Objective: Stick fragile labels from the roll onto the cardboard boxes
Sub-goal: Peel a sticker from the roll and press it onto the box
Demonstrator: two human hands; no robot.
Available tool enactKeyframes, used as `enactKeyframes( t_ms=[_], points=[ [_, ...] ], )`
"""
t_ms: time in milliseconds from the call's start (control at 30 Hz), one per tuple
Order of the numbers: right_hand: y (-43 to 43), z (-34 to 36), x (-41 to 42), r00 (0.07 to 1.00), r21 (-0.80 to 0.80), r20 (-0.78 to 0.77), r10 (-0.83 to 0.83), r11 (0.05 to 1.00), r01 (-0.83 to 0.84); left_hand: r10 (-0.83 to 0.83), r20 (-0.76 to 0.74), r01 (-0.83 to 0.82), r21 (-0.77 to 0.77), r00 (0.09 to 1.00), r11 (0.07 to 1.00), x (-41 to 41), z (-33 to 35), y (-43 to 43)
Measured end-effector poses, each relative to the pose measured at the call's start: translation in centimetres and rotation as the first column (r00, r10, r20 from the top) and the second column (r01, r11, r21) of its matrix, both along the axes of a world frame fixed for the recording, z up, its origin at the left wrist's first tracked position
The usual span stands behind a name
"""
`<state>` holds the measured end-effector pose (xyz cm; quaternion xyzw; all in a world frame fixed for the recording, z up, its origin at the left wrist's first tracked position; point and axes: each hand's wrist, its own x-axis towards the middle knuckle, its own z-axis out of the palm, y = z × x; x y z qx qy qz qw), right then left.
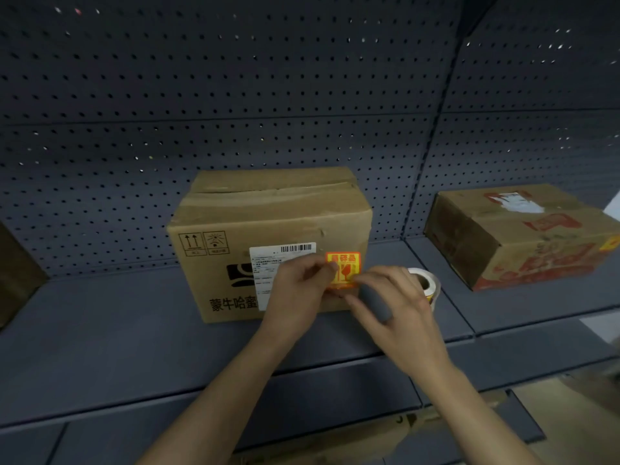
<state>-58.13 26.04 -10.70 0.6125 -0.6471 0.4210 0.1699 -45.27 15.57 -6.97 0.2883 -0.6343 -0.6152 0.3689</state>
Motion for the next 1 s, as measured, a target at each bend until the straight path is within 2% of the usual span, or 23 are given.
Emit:
enactKeyframes(
  t_ms=[67,133,200,267,300,400,467,533,600,767,900,933,1000],
  points=[
    [0.3,0.5,0.5,0.992,-0.006,0.123,0.017,1.0,-0.016,0.004,-0.019,-0.005,-0.045,1.0,0.999,0.4,0.1,-0.2],
    [0.2,1.0,0.8,0.937,-0.025,0.35,0.025,1.0,-0.017,-0.012,-0.022,0.01,-0.072,1.0,0.997,0.6,0.3,-0.1],
    [-0.1,1.7,1.0,0.771,-0.06,0.632,0.082,0.997,-0.057,-0.033,-0.018,0.031,-0.108,0.999,0.994,0.7,0.5,0.1],
    [-0.3,2.3,1.0,0.597,-0.112,0.785,0.167,0.985,-0.128,-0.048,-0.005,0.046,-0.145,0.999,0.988,0.7,0.5,0.3],
    [-0.4,2.5,0.9,0.568,-0.122,0.801,0.188,0.981,-0.152,-0.048,-0.001,0.048,-0.162,0.999,0.986,0.7,0.4,0.3],
    [-0.5,2.8,0.7,0.583,-0.122,0.787,0.202,0.977,-0.173,-0.04,0.023,0.044,-0.212,0.999,0.976,0.8,0.4,0.2],
    [-0.5,2.8,0.4,0.606,-0.123,0.772,0.193,0.98,-0.155,0.021,0.074,0.005,-0.334,0.997,0.942,0.9,0.4,0.3],
    [-0.5,2.8,0.3,0.65,-0.107,0.743,0.158,0.987,-0.117,0.17,0.135,-0.059,-0.587,0.976,0.807,1.0,0.3,0.2],
    [-0.7,2.9,0.2,0.662,-0.109,0.735,0.147,0.989,-0.099,0.278,0.158,-0.079,-0.726,0.947,0.683,1.0,0.5,0.5],
    [-1.3,3.4,-1.3,0.64,-0.127,0.752,0.159,0.987,-0.096,0.461,0.18,-0.143,-0.801,0.869,0.581,0.8,0.9,-0.1],
    [-2.2,3.8,-3.1,0.643,-0.121,0.744,0.181,0.983,-0.137,0.566,0.08,-0.151,-0.925,0.821,0.349,0.7,1.7,-1.8],
    [-2.5,3.8,-3.4,0.655,-0.117,0.733,0.184,0.983,-0.145,0.573,0.088,-0.125,-0.939,0.815,0.322,0.5,1.9,-2.3],
    [-3.2,4.0,-3.8,0.669,-0.104,0.72,0.185,0.982,-0.159,0.597,0.164,-0.049,-0.945,0.785,0.324,0.0,2.2,-3.3]
  ],
)
